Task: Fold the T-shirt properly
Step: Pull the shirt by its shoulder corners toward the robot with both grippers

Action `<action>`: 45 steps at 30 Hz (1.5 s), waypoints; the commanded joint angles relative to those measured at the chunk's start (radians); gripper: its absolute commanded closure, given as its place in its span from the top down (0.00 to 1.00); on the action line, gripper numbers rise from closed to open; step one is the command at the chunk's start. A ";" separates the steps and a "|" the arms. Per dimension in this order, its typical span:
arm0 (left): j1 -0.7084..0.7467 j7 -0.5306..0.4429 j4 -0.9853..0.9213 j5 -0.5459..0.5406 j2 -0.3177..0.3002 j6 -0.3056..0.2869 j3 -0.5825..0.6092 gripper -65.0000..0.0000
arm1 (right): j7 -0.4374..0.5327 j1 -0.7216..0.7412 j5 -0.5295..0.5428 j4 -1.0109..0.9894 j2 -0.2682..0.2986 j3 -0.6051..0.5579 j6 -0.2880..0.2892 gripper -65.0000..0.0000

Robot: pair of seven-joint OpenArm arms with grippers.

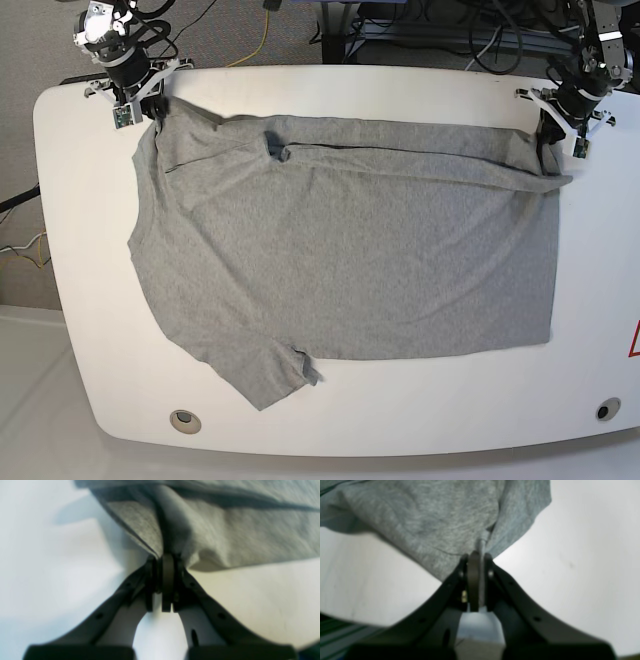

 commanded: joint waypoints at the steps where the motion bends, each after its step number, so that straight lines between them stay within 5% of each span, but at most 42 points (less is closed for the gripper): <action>1: 0.062 0.038 0.042 0.020 -0.006 -0.004 -0.004 0.00 | 0.037 -0.040 0.003 0.061 0.004 0.014 -0.006 0.00; 21: 0.188 0.021 0.154 0.019 -0.008 0.004 -0.016 0.00 | 0.056 -0.180 0.006 0.103 -0.017 0.052 -0.001 0.00; 35: 0.190 0.011 0.176 0.014 -0.001 0.009 -0.022 0.00 | 0.045 -0.171 0.008 0.102 -0.054 0.071 0.005 0.00; 45: 0.171 0.014 0.154 0.016 -0.006 0.012 -0.020 0.00 | 0.028 -0.146 0.008 0.117 -0.032 0.056 0.009 0.04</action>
